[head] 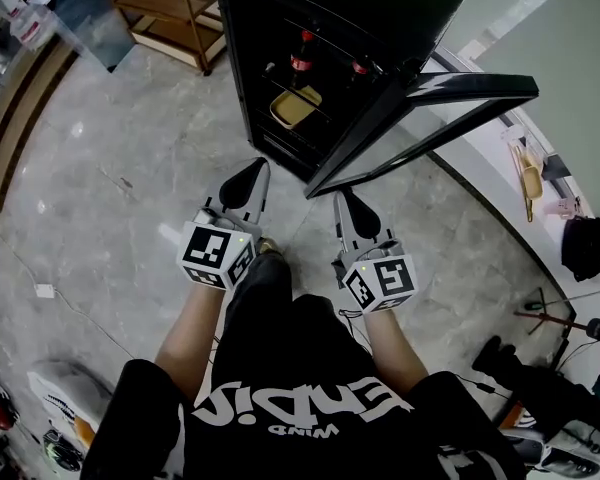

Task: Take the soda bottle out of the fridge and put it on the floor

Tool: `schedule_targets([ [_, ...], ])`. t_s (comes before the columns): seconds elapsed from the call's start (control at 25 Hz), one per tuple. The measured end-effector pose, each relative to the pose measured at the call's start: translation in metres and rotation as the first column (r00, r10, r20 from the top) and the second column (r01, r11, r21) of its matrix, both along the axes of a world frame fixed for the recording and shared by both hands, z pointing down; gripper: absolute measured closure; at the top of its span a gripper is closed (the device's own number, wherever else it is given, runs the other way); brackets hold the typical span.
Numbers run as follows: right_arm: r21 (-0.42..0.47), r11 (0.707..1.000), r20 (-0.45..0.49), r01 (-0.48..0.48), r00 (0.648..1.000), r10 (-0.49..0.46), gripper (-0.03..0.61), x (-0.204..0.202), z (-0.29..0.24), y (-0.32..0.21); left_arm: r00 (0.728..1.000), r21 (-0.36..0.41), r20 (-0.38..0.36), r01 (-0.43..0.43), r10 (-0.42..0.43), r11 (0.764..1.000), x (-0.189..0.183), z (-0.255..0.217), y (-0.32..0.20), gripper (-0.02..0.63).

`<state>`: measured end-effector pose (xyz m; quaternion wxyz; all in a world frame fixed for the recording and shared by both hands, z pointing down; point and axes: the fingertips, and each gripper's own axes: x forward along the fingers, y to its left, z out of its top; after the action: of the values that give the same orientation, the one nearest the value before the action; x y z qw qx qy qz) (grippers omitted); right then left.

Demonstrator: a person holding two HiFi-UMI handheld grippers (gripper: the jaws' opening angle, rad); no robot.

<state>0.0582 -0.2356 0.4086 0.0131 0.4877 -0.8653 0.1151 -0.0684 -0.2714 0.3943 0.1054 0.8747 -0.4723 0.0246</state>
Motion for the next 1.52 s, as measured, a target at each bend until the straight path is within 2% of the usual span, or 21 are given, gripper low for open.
schedule_targets([
  [0.32, -0.009, 1.0, 0.003, -0.001, 1.0, 0.001, 0.554, 0.002, 0.027, -0.005, 1.0, 0.015, 0.016, 0.016, -0.016, 1.0, 0.002, 0.025, -0.014, 0.604],
  [0.52, -0.01, 1.0, 0.004, 0.012, 1.0, -0.012, 0.554, 0.0, 0.027, -0.012, 1.0, 0.059, -0.005, 0.017, -0.017, 0.998, 0.009, 0.023, -0.032, 0.391],
  [0.6, -0.009, 1.0, 0.003, 0.01, 1.0, -0.01, 0.554, 0.0, 0.027, -0.014, 0.999, 0.066, -0.025, 0.032, -0.031, 0.997, 0.008, 0.025, -0.041, 0.243],
  [0.64, -0.011, 1.0, 0.002, 0.009, 1.0, -0.009, 0.554, 0.001, 0.028, -0.015, 0.999, 0.057, -0.032, 0.035, -0.033, 0.998, 0.009, 0.028, -0.045, 0.207],
  [0.88, -0.029, 0.999, 0.005, -0.014, 1.0, 0.014, 0.554, 0.004, 0.033, -0.019, 1.0, 0.029, -0.012, 0.028, -0.027, 0.999, 0.013, 0.05, -0.079, 0.198],
  [1.52, -0.081, 0.995, -0.012, -0.06, 0.998, 0.059, 0.554, 0.012, 0.048, -0.032, 0.996, 0.005, 0.087, 0.027, -0.028, 1.0, 0.039, 0.127, -0.226, 0.198],
])
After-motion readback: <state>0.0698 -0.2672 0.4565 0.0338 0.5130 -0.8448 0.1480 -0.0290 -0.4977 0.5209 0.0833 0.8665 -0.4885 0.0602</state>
